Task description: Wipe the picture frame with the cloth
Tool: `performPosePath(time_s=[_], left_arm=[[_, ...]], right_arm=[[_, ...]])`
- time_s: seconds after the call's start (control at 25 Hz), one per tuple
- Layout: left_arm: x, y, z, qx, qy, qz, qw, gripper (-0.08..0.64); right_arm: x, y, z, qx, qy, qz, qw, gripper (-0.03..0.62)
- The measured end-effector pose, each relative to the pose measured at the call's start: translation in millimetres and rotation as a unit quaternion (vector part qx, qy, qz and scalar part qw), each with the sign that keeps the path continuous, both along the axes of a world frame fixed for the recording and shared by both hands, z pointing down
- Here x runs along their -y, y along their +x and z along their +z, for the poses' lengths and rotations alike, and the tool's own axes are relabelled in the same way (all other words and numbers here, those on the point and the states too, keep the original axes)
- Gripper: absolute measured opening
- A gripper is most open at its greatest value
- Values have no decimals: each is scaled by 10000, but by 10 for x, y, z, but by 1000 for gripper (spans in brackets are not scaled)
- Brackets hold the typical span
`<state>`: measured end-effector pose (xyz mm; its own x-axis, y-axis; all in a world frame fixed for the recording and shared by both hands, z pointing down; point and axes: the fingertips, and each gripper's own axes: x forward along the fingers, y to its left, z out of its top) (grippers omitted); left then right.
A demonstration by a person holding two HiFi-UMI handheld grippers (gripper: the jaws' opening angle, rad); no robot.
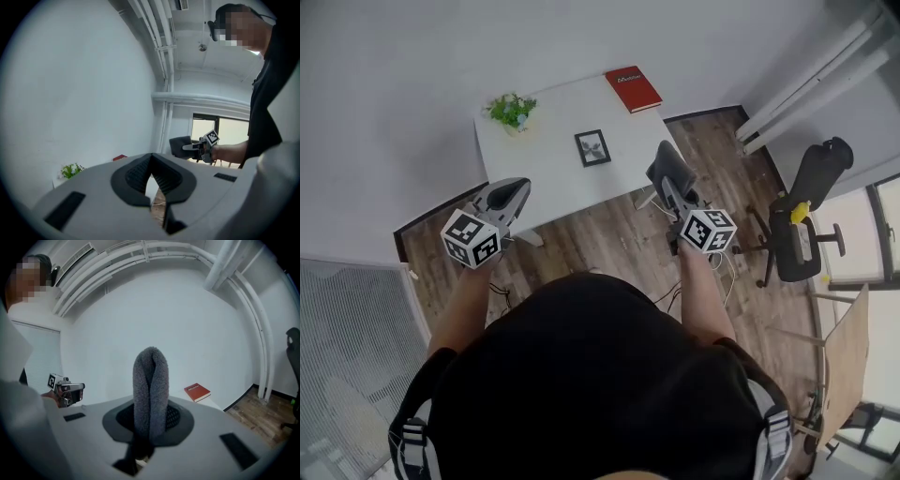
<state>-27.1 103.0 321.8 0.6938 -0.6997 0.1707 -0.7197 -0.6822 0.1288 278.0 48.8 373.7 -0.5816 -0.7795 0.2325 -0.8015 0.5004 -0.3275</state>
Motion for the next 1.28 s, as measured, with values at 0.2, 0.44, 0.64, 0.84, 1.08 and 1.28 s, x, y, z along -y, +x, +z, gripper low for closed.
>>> performPosePath(time_s=[0.2,0.44,0.64,0.84,1.08,1.28], left_arm=[[106,74,-7,39,-15,-142,9999,9],[221,178,9,113,-89,-290,9995,9],[288,276,70,153,-168,-388,9990,9],[324,411,130,192,-236,-385,9988,9],[368,517,175,224,-292,-311,9988,9],[420,560,214,189,-354,-231,9989,9]], right_arm=[[214,58,51,38,-8,-193,9998,41],[449,78,115,158,-64,-437,9989,41],[574,54,208,239,-139,-681,9973,41],[650,76,286,308,-217,-834,9958,41],[642,149,287,383,-233,-817,9956,40],[667,163,300,449,-330,-820,9951,40]])
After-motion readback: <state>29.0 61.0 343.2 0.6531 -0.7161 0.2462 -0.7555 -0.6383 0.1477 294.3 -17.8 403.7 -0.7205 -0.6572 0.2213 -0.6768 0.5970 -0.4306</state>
